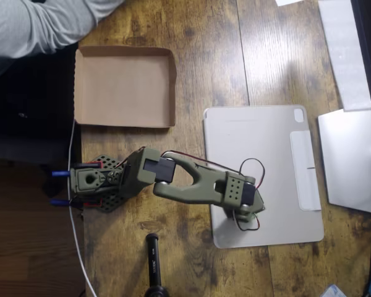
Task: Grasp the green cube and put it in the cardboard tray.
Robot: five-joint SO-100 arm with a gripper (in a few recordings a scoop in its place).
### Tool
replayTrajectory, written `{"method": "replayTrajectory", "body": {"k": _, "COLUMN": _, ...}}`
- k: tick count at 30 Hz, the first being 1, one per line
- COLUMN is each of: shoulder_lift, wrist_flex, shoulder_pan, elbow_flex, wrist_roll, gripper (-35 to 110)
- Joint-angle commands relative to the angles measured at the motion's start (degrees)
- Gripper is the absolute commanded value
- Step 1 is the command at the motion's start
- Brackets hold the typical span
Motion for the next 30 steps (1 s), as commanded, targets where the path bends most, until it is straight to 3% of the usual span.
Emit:
{"method": "replayTrajectory", "body": {"k": 1, "shoulder_lift": 3.34, "wrist_flex": 9.05, "shoulder_pan": -0.97, "elbow_flex": -2.37, "wrist_roll": 1.14, "gripper": 0}}
{"method": "replayTrajectory", "body": {"k": 6, "shoulder_lift": 8.61, "wrist_flex": 20.13, "shoulder_pan": -13.97, "elbow_flex": -7.03, "wrist_roll": 12.04, "gripper": 0}}
{"method": "replayTrajectory", "body": {"k": 17, "shoulder_lift": 23.55, "wrist_flex": 31.29, "shoulder_pan": -66.01, "elbow_flex": -3.52, "wrist_roll": 36.56, "gripper": 5}}
{"method": "replayTrajectory", "body": {"k": 30, "shoulder_lift": 27.86, "wrist_flex": 29.79, "shoulder_pan": -74.71, "elbow_flex": 2.90, "wrist_roll": 37.79, "gripper": 14}}
